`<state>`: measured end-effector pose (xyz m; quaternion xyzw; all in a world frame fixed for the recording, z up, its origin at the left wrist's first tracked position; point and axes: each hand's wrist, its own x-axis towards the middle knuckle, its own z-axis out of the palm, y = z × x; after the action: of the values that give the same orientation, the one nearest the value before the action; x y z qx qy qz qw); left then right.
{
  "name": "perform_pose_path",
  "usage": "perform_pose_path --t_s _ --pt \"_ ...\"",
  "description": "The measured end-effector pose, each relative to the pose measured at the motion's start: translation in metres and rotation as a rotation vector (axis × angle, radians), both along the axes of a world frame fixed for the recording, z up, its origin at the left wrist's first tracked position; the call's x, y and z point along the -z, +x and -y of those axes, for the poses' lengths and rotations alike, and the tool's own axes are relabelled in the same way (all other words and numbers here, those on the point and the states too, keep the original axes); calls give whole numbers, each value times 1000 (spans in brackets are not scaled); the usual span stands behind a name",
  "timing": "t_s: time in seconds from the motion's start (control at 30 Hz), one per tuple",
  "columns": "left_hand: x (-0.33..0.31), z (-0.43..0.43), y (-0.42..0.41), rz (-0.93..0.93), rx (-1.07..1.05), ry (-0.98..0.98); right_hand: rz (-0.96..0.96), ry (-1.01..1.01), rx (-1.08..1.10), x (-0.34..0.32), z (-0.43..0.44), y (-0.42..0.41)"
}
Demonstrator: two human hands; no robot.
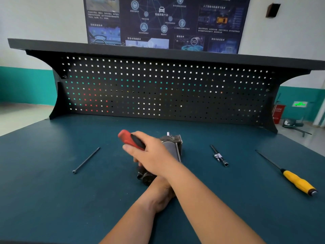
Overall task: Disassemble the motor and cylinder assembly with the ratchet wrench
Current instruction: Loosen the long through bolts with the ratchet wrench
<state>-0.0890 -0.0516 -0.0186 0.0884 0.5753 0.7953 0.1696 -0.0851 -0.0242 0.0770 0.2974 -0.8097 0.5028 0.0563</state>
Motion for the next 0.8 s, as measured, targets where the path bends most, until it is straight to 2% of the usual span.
perform_pose_path --t_s 0.17,0.37,0.53,0.67,0.8 --pt "1 -3 0 18 -3 33 -25 -267 11 -25 -26 6" --pt "1 -5 1 57 -51 82 103 -905 -48 -27 -79 13" --pt "-1 -5 3 46 -22 75 86 -1354 184 -5 -105 17" --pt "-2 -4 3 50 -20 74 155 -1734 394 25 -127 21" --pt "-3 -4 3 41 -15 74 278 -1937 461 63 -137 21"
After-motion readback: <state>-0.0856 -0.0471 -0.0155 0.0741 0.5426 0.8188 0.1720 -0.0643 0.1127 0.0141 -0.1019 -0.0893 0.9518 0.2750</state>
